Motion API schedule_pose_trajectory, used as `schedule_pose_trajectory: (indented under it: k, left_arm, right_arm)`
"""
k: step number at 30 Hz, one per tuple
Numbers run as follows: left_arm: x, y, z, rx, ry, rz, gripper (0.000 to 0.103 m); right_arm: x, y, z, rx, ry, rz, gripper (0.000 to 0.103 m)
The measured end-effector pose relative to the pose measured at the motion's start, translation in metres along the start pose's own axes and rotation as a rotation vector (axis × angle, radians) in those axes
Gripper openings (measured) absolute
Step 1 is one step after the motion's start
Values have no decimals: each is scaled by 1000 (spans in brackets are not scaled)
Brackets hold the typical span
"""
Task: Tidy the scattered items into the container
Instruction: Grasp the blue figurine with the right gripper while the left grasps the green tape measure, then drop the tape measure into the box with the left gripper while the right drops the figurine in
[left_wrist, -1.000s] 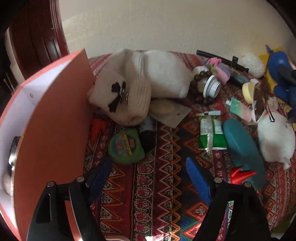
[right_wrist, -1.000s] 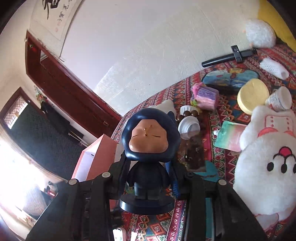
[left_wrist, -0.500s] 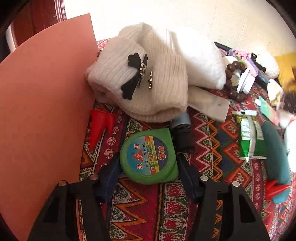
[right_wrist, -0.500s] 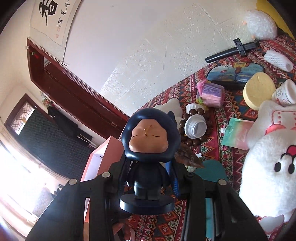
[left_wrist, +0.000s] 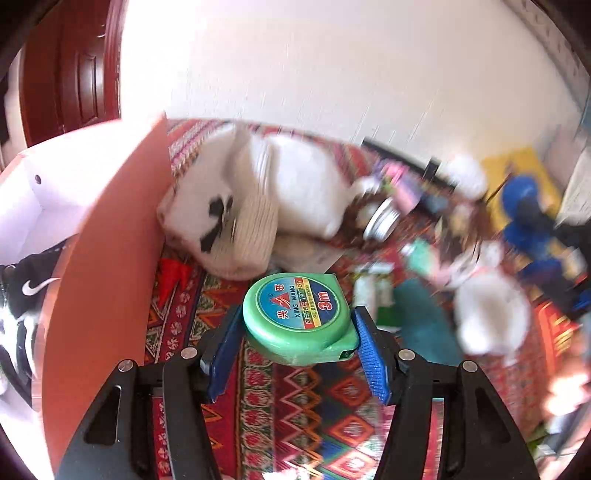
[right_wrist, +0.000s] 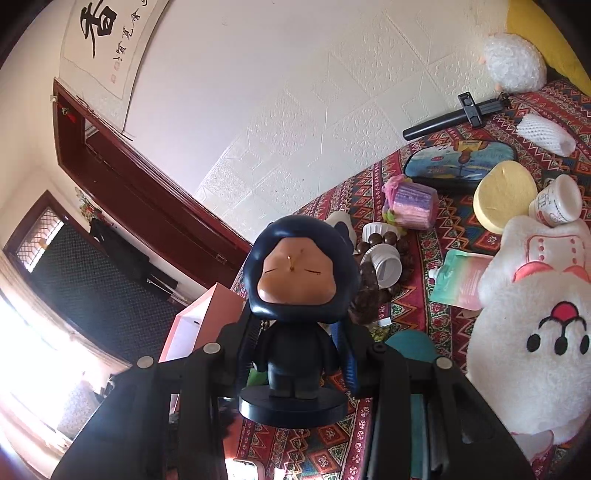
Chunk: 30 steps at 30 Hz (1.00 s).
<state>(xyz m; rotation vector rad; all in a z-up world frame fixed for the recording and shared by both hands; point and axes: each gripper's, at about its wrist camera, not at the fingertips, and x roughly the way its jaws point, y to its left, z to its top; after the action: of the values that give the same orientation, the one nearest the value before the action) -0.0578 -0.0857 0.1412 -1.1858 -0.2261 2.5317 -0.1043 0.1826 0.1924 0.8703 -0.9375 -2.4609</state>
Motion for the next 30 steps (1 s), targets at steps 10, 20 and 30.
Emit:
schedule_pose_trajectory:
  k: [10, 20, 30]
  left_arm:
    - [-150, 51, 41, -121, -415, 51, 57]
    - [-154, 165, 38, -308, -358, 525, 75]
    - [-209, 186, 8, -433, -570, 575, 103]
  right_arm:
    - [11, 21, -12, -49, 31, -2, 37]
    - [22, 77, -39, -186, 85, 47, 37]
    - [22, 170, -69, -313, 126, 238, 37]
